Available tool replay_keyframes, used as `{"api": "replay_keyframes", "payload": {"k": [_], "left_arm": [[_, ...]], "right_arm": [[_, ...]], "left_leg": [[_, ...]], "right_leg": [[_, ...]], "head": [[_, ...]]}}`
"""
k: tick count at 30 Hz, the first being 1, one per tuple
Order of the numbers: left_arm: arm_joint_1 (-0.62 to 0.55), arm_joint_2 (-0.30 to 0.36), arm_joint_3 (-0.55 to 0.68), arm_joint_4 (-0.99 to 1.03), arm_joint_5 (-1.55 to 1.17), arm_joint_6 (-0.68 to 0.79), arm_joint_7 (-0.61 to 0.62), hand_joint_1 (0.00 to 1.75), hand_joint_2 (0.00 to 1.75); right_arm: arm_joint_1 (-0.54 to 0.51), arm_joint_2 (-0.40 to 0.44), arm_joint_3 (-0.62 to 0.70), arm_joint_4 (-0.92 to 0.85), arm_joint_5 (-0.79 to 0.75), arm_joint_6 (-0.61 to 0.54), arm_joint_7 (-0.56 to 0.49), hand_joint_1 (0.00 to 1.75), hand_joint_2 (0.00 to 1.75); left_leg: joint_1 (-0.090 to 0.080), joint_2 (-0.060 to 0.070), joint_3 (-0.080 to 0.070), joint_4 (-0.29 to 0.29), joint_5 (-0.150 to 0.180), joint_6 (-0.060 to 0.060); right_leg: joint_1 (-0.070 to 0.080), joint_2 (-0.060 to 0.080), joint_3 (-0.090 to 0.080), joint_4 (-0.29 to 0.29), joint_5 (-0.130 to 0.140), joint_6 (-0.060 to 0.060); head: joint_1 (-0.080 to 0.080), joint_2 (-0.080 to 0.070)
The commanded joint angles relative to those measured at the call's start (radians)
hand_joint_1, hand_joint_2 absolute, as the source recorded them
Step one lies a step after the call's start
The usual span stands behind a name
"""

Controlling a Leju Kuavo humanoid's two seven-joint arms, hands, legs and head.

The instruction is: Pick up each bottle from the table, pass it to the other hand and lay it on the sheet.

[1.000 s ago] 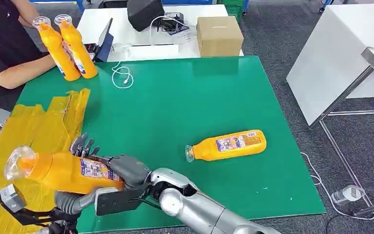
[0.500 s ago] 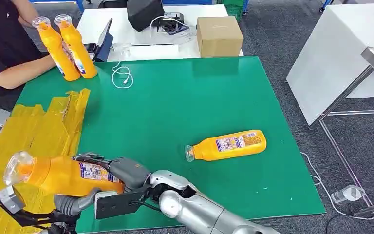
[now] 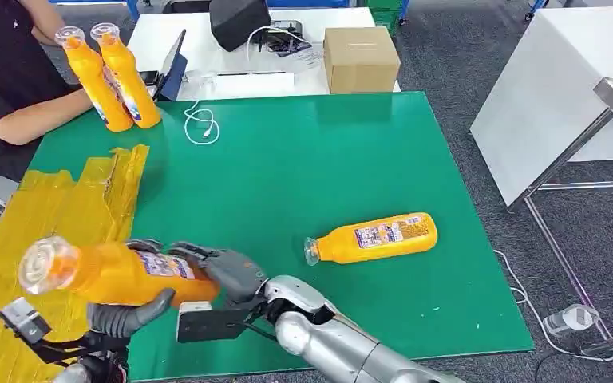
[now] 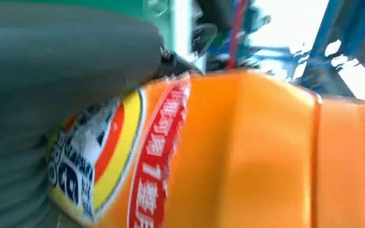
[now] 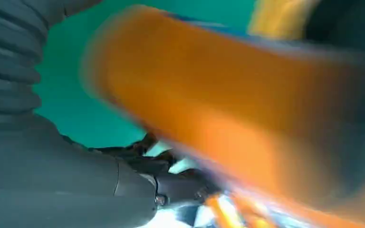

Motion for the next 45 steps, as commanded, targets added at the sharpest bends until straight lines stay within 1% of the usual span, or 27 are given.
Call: {"api": "replay_keyframes", "payload": {"k": [1,2,3,4,5,6,7,8,9,11,14,15,16,17,19,20,22,23,26,28,32,33,34,36,37,41,45], "left_arm": [[-0.045,-0.018,0.096,-0.029,-0.243,0.192,-0.085,1.75,1.75],[-0.045,-0.014,0.117,-0.028,-0.266,0.215,-0.087,1.75,1.75],[-0.046,-0.013,0.132,-0.024,-0.297,0.238,-0.091,1.75,1.75],[-0.048,-0.011,0.145,-0.018,-0.329,0.261,-0.094,1.75,1.75],[-0.049,-0.006,0.158,-0.011,-0.36,0.282,-0.099,1.75,1.75],[-0.053,0.014,0.16,0.009,-0.471,0.338,-0.078,1.75,1.75],[-0.061,0.021,0.168,0.028,-0.507,0.361,-0.081,1.75,1.75],[-0.063,0.024,0.172,0.034,-0.507,0.361,-0.082,1.75,1.75],[-0.066,0.026,0.176,0.042,-0.509,0.361,-0.087,1.75,1.75],[-0.066,0.026,0.176,0.042,-0.509,0.361,-0.087,1.75,1.75],[-0.067,0.022,0.173,0.041,-0.509,0.361,-0.087,1.75,1.75],[-0.064,0.042,0.158,0.049,-0.668,0.458,-0.047,1.75,1.75],[-0.068,0.055,0.151,0.068,-0.748,0.51,-0.036,1.75,1.75],[-0.066,0.082,0.143,0.11,-0.992,0.677,0.002,1.75,1.75],[-0.057,0.113,0.131,0.167,-1.167,0.771,0.052,1.75,1.75],[-0.055,0.135,0.122,0.216,-1.263,0.79,0.1,1.75,1.75],[-0.061,0.165,0.101,0.293,-1.363,0.801,0.154,1.75,1.75],[-0.063,0.179,0.088,0.335,-1.387,0.8,0.162,1.75,1.75],[-0.074,0.213,0.056,0.429,-1.474,0.785,0.219,1.75,1.75],[-0.087,0.226,0.038,0.473,-1.481,0.772,0.232,1.75,1.75],[-0.112,0.262,0.007,0.544,-1.487,0.726,0.253,1.75,1.75],[-0.115,0.269,0.001,0.554,-1.489,0.715,0.254,1.13,1.75],[-0.12,0.278,-0.003,0.569,-1.472,0.68,0.254,0.0,1.75],[-0.121,0.29,-0.009,0.578,-1.469,0.675,0.253,0.0,1.75],[-0.123,0.298,-0.017,0.586,-1.466,0.665,0.255,0.0,0.0],[-0.133,0.307,-0.03,0.588,-1.406,0.633,0.223,0.0,0.0],[-0.141,0.307,-0.033,0.576,-1.334,0.603,0.185,0.0,0.0]], "right_arm": [[0.038,-0.159,-0.194,-0.114,0.034,-0.027,0.024,0.0,1.75],[0.053,-0.183,-0.226,-0.146,0.039,-0.02,0.022,0.0,1.75],[0.069,-0.194,-0.255,-0.17,0.046,-0.01,0.022,0.0,1.75],[0.083,-0.203,-0.276,-0.187,0.058,-0.002,0.019,0.0,1.75],[0.091,-0.211,-0.288,-0.2,0.069,0.005,0.017,0.0,1.75],[0.1,-0.221,-0.3,-0.211,0.084,0.011,0.019,0.0,1.75],[0.101,-0.228,-0.309,-0.216,0.092,0.017,0.02,0.0,1.75],[0.101,-0.23,-0.311,-0.216,0.093,0.018,0.02,0.0,1.75],[0.098,-0.231,-0.315,-0.214,0.094,0.021,0.019,0.0,1.75],[0.098,-0.231,-0.315,-0.214,0.094,0.021,0.019,0.0,1.75],[0.098,-0.225,-0.314,-0.214,0.094,0.021,0.019,0.0,1.75],[0.098,-0.224,-0.319,-0.212,0.098,0.023,0.02,0.0,1.75],[0.098,-0.232,-0.325,-0.22,0.102,0.024,0.02,0.0,1.75],[0.088,-0.254,-0.328,-0.229,0.107,0.033,0.023,0.0,1.75],[0.072,-0.297,-0.328,-0.239,0.109,0.071,0.035,0.0,1.75],[0.062,-0.327,-0.334,-0.243,0.092,0.102,0.033,0.0,1.75],[0.055,-0.366,-0.336,-0.258,0.085,0.127,0.029,0.0,1.75],[0.052,-0.39,-0.335,-0.272,0.082,0.143,0.025,0.0,1.75],[0.039,-0.443,-0.326,-0.302,0.061,0.194,0.031,0.0,1.75],[0.028,-0.47,-0.311,-0.307,0.062,0.213,0.036,0.0,1.75],[0.002,-0.518,-0.302,-0.304,0.045,0.238,0.036,0.0,1.75],[-0.002,-0.523,-0.304,-0.302,0.045,0.237,0.036,0.0,1.75],[-0.01,-0.526,-0.303,-0.297,0.047,0.237,0.037,0.0,1.75],[-0.024,-0.53,-0.299,-0.286,0.051,0.24,0.039,0.0,1.75],[-0.036,-0.531,-0.295,-0.272,0.05,0.249,0.042,0.0,1.75],[-0.092,-0.552,-0.263,-0.215,0.062,0.286,0.047,0.0,1.75],[-0.13,-0.564,-0.231,-0.163,0.069,0.316,0.046,0.0,1.75]], "left_leg": [[0.001,-0.002,0.001,0.0,0.0,0.0],[0.001,-0.002,0.003,0.0,-0.001,0.0],[0.001,-0.003,0.001,0.0,0.0,0.0],[0.001,-0.005,0.003,0.0,0.0,0.0],[0.001,-0.004,0.001,-0.001,0.0,0.0],[0.001,-0.004,0.003,0.0,0.0,0.0],[0.001,-0.003,0.004,-0.001,-0.001,0.0],[0.001,-0.002,0.003,-0.001,0.0,0.0],[0.001,-0.003,0.004,-0.001,-0.001,-0.001],[0.0,-0.003,0.001,-0.001,0.0,0.0],[0.0,-0.001,0.003,-0.001,-0.001,0.0],[0.001,-0.001,0.005,-0.001,-0.001,-0.001],[0.001,-0.001,0.004,-0.001,-0.001,0.0],[0.0,-0.001,0.002,-0.001,0.0,0.0],[-0.001,-0.002,0.002,-0.001,0.0,0.0],[-0.001,-0.002,0.004,-0.002,0.0,0.0],[-0.001,-0.001,0.004,-0.002,0.0,0.0],[-0.001,-0.002,0.005,-0.003,0.0,0.0],[-0.002,-0.002,0.003,-0.002,0.001,0.0],[-0.001,-0.003,0.005,-0.001,0.0,0.0],[-0.001,-0.001,0.003,0.0,0.0,0.0],[-0.001,-0.001,0.004,-0.001,-0.001,-0.001],[-0.002,-0.001,0.003,-0.001,0.0,0.0],[-0.002,-0.001,0.003,-0.001,0.0,0.0],[-0.001,-0.001,0.005,-0.001,0.0,-0.001],[-0.002,0.002,0.008,-0.001,0.0,-0.001],[-0.001,0.002,0.011,-0.002,0.0,0.0]], "right_leg": [[0.001,-0.002,0.003,-0.001,-0.001,-0.001],[0.001,-0.002,0.004,-0.001,-0.001,-0.001],[0.001,-0.003,0.002,-0.001,-0.001,-0.001],[0.001,-0.005,0.005,-0.002,-0.001,-0.001],[0.001,-0.004,0.003,-0.002,-0.001,0.0],[0.001,-0.005,0.005,-0.002,-0.001,-0.001],[0.001,-0.004,0.006,-0.002,-0.001,-0.001],[0.001,-0.003,0.004,-0.002,-0.001,-0.001],[0.001,-0.003,0.006,-0.002,-0.001,-0.002],[0.0,-0.003,0.002,-0.001,0.0,-0.001],[0.001,-0.001,0.004,-0.001,-0.001,-0.001],[0.001,-0.001,0.006,-0.002,-0.001,-0.002],[0.001,-0.002,0.004,-0.001,-0.001,-0.001],[0.001,-0.001,0.002,-0.001,0.0,-0.001],[0.0,-0.002,0.002,-0.001,0.0,-0.001],[-0.001,-0.002,0.004,-0.002,-0.001,-0.001],[0.0,-0.002,0.004,-0.002,0.0,-0.001],[0.0,-0.003,0.006,-0.003,-0.001,-0.001],[-0.002,-0.002,0.003,-0.001,-0.001,0.0],[-0.001,-0.003,0.006,-0.002,-0.001,-0.001],[-0.001,-0.001,0.003,-0.001,-0.001,-0.001],[0.0,-0.001,0.005,-0.001,-0.001,-0.002],[-0.001,-0.001,0.003,0.0,-0.001,-0.001],[-0.002,-0.001,0.003,0.0,0.0,-0.001],[-0.001,-0.001,0.005,-0.001,0.0,-0.002],[-0.001,0.002,0.008,-0.001,0.001,-0.001],[0.0,0.001,0.011,-0.001,0.001,-0.001]], "head": [[-0.001,0.0],[0.0,0.0],[-0.001,0.0],[0.0,0.0],[0.0,0.0],[0.0,0.0],[-0.001,0.0],[0.0,0.0],[0.0,0.0],[0.0,0.0],[-0.001,0.0],[0.0,0.0],[-0.001,0.0],[-0.001,0.0],[0.0,0.0],[0.0,0.0],[-0.001,0.0],[-0.001,0.0],[0.0,0.0],[-0.001,0.0],[-0.001,0.0],[0.0,0.0],[-0.001,0.0],[-0.001,0.0],[0.0,0.0],[-0.001,0.0],[-0.001,0.0]]}}
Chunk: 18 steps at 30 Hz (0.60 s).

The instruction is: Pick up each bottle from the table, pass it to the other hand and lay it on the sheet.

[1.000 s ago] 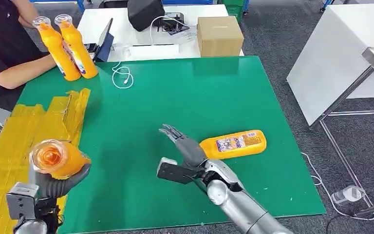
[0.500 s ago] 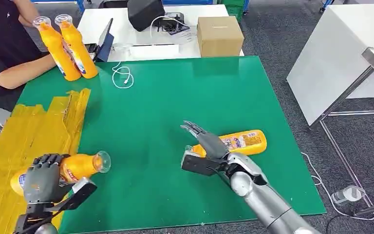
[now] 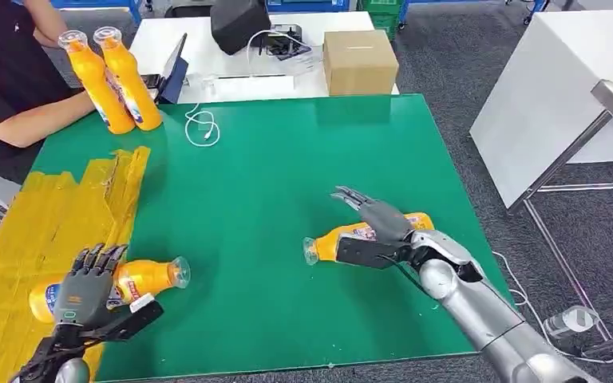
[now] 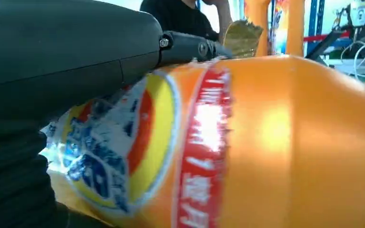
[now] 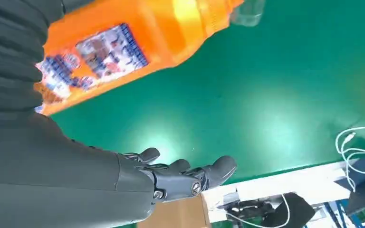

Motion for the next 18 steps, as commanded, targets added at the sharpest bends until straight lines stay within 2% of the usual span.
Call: {"api": "replay_keyframes", "payload": {"k": [1,4,13,18], "left_arm": [[-0.013,0.027,-0.058,0.107,0.087,-0.061,-0.044,0.0,0.0],[-0.014,0.028,-0.061,0.105,0.106,-0.068,-0.053,0.0,0.0],[-0.01,0.025,-0.028,0.05,0.248,-0.097,-0.105,0.0,0.0],[0.01,0.003,0.02,0.001,0.339,-0.105,-0.168,0.0,0.0]], "right_arm": [[-0.132,-0.044,0.091,0.138,0.007,0.05,0.002,0.0,1.75],[-0.141,-0.049,0.107,0.148,0.009,0.058,0.003,0.0,1.75],[-0.176,-0.134,0.169,0.175,-0.013,0.092,-0.015,0.0,1.75],[-0.16,-0.216,0.188,0.118,-0.027,0.1,-0.007,0.0,1.75]], "left_leg": [[0.0,0.003,0.002,-0.001,0.0,0.0],[0.0,0.001,0.004,-0.001,0.0,0.001],[-0.001,-0.001,0.002,0.0,0.0,0.0],[-0.001,-0.001,0.002,0.0,0.0,0.0]], "right_leg": [[0.0,0.003,0.002,-0.001,0.001,-0.001],[0.0,0.002,0.004,-0.001,0.0,-0.001],[-0.002,-0.001,0.003,-0.001,0.0,-0.001],[-0.001,-0.001,0.003,-0.001,0.0,-0.001]], "head": [[0.0,0.0],[0.001,0.0],[0.0,0.0],[0.0,0.0]]}}
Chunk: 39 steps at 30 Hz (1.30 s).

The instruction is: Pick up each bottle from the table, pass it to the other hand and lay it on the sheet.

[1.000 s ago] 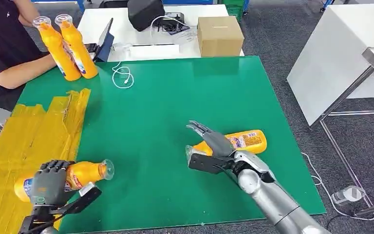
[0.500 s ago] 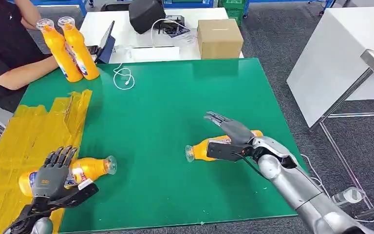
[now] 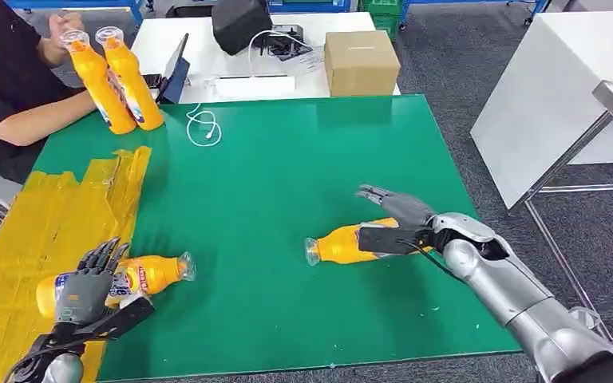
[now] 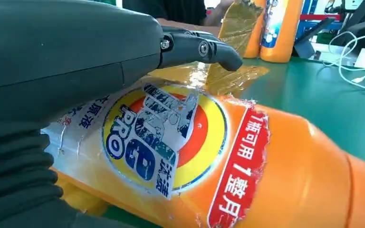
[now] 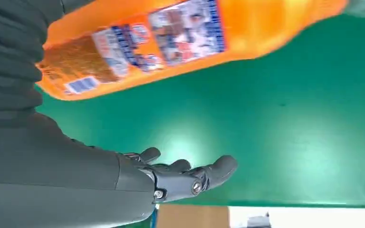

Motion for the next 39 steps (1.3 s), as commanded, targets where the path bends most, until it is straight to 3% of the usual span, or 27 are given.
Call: {"api": "replay_keyframes", "payload": {"k": [1,12,17,24,25,26,27,34,39], "left_arm": [[0.03,-0.031,0.047,-0.02,0.092,-0.03,-0.063,0.0,0.0],[0.028,-0.074,0.062,-0.091,0.269,-0.125,-0.155,0.0,0.0],[0.004,-0.09,0.015,-0.12,0.31,-0.141,-0.168,0.0,0.0],[-0.029,-0.091,-0.024,-0.097,0.318,-0.142,-0.164,0.0,0.0],[-0.031,-0.092,-0.025,-0.094,0.32,-0.142,-0.164,0.0,0.0],[-0.034,-0.094,-0.029,-0.093,0.325,-0.141,-0.168,0.0,0.0],[-0.04,-0.093,-0.036,-0.089,0.326,-0.142,-0.169,0.0,0.0],[-0.043,-0.101,-0.043,-0.103,0.38,-0.167,-0.176,0.0,0.0],[-0.015,-0.148,0.009,-0.185,0.627,-0.348,-0.186,0.0,0.0]], "right_arm": [[-0.038,-0.113,0.091,0.01,-0.026,0.019,-0.002,0.0,1.75],[-0.009,-0.108,0.116,0.061,-0.006,0.022,-0.004,0.0,1.75],[-0.003,0.042,0.18,0.292,0.091,-0.041,-0.015,0.0,1.75],[0.002,0.176,0.203,0.486,0.145,-0.107,-0.013,0.0,1.75],[0.002,0.182,0.206,0.494,0.15,-0.108,-0.011,0.19,1.75],[0.001,0.201,0.207,0.526,0.159,-0.115,-0.008,1.34,1.75],[0.002,0.223,0.205,0.562,0.17,-0.125,-0.005,1.71,1.75],[0.012,0.254,0.188,0.613,0.169,-0.149,-0.018,1.75,1.75],[0.036,0.264,0.096,0.547,0.1,-0.166,-0.027,1.75,1.75]], "left_leg": [[0.001,0.001,0.0,0.0,-0.001,0.0],[0.001,0.002,0.0,0.0,-0.001,-0.001],[0.002,0.002,0.001,-0.002,0.0,-0.001],[0.003,0.002,0.0,-0.002,0.0,-0.001],[0.003,0.002,0.0,-0.002,0.0,-0.001],[0.003,0.002,0.0,-0.002,0.0,-0.001],[0.004,0.003,0.002,-0.002,0.0,-0.001],[0.004,0.004,0.007,-0.002,0.0,-0.001],[0.004,0.005,0.013,-0.002,-0.002,0.0]], "right_leg": [[0.001,0.001,0.001,-0.001,0.0,-0.001],[0.001,0.002,-0.001,-0.002,0.0,-0.002],[0.003,0.002,0.0,-0.004,0.001,-0.002],[0.003,0.001,-0.001,-0.004,0.001,-0.002],[0.004,0.001,0.0,-0.004,0.001,-0.002],[0.003,0.001,0.0,-0.003,0.001,-0.001],[0.004,0.001,0.001,-0.005,0.001,-0.002],[0.004,0.002,0.001,-0.004,0.001,-0.002],[0.004,0.004,-0.001,-0.004,0.0,-0.002]], "head": [[0.0,0.0],[0.0,0.0],[0.0,0.0],[0.0,0.0],[0.0,0.0],[0.0,0.0],[0.001,0.0],[0.0,0.0],[0.001,0.0]]}}
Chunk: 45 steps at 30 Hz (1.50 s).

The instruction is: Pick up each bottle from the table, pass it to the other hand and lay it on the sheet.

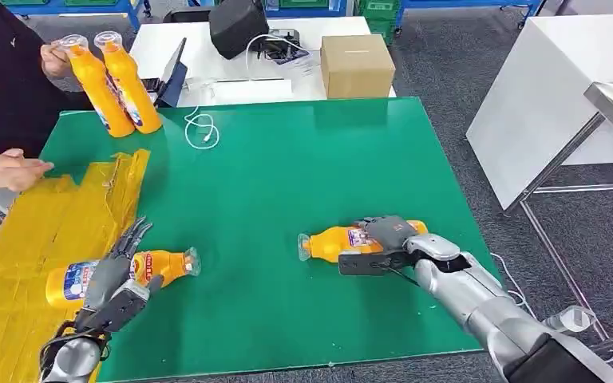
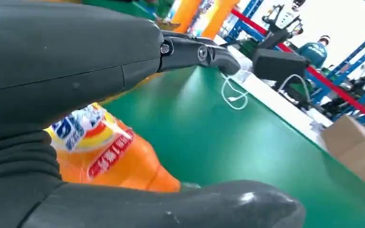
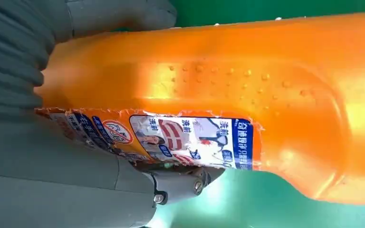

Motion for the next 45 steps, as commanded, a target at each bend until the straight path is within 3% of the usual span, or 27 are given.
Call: {"api": "replay_keyframes", "payload": {"k": [1,8,9,11,15,16,19,23,29,45], "left_arm": [[0.011,-0.073,0.048,-0.081,0.287,-0.205,-0.001,0.0,0.0],[0.017,-0.078,0.054,-0.092,0.304,-0.216,0.004,0.0,0.0],[0.026,-0.096,0.078,-0.111,0.396,-0.273,-0.002,0.0,0.0],[0.067,-0.136,0.112,-0.188,0.529,-0.359,0.013,0.0,0.0],[0.127,-0.204,0.094,-0.29,0.717,-0.468,0.066,0.0,0.0],[0.144,-0.219,0.075,-0.309,0.75,-0.472,0.076,0.0,1.75],[0.176,-0.232,0.018,-0.344,0.784,-0.47,0.093,0.0,1.75],[0.188,-0.245,-0.014,-0.364,0.81,-0.469,0.094,0.0,1.75],[0.184,-0.237,-0.066,-0.36,0.837,-0.472,0.107,0.0,1.75],[0.175,-0.23,-0.094,-0.341,0.882,-0.501,0.123,0.0,1.75]], "right_arm": [[0.089,0.07,-0.079,0.054,-0.084,-0.027,-0.014,1.75,1.75],[0.098,0.073,-0.091,0.035,-0.089,-0.032,-0.004,1.75,1.75],[0.119,0.087,-0.143,0.002,-0.127,-0.064,-0.039,1.75,1.75],[0.189,0.125,-0.243,-0.151,-0.185,-0.122,-0.096,1.75,1.75],[0.339,0.195,-0.352,-0.526,-0.291,-0.119,-0.147,1.75,1.75],[0.367,0.204,-0.35,-0.615,-0.308,-0.109,-0.147,1.75,1.75],[0.407,0.24,-0.32,-0.732,-0.314,-0.107,-0.145,1.75,1.75],[0.42,0.278,-0.285,-0.76,-0.304,-0.125,-0.166,1.75,1.75],[0.371,0.321,-0.21,-0.673,-0.283,-0.124,-0.161,1.75,1.75],[0.322,0.361,-0.155,-0.526,-0.275,-0.124,-0.146,1.75,1.75]], "left_leg": [[0.002,-0.003,-0.002,-0.002,0.002,-0.001],[0.002,0.001,0.002,-0.002,0.001,-0.001],[0.002,0.002,0.002,-0.001,0.001,-0.001],[0.002,0.003,0.002,-0.001,0.001,-0.001],[0.003,0.008,0.0,-0.001,-0.001,-0.002],[0.003,0.009,-0.001,-0.001,-0.001,-0.003],[0.002,0.007,-0.004,0.001,-0.002,-0.003],[0.002,-0.002,-0.013,0.001,0.0,-0.002],[0.002,-0.002,-0.017,0.001,0.0,-0.002],[0.001,-0.001,-0.018,-0.001,0.001,-0.002]], "right_leg": [[0.002,-0.003,0.0,-0.003,0.002,-0.002],[0.003,0.001,0.014,-0.003,0.002,-0.001],[0.003,0.002,0.013,-0.002,0.001,-0.001],[0.003,0.002,0.013,-0.003,0.002,-0.001],[0.004,0.008,0.01,-0.001,0.002,-0.001],[0.004,0.008,0.008,-0.001,0.001,-0.002],[0.003,0.006,0.005,0.001,0.0,-0.002],[0.003,0.0,0.0,0.001,-0.001,0.0],[0.002,0.0,-0.004,0.001,-0.001,-0.001],[0.001,0.0,-0.005,0.0,0.0,-0.001]], "head": [[0.0,0.0],[0.0,0.0],[0.0,0.0],[0.0,0.0],[0.0,0.0],[0.0,0.0],[0.0,0.0],[0.001,0.0],[0.0,0.0],[0.0,0.0]]}}
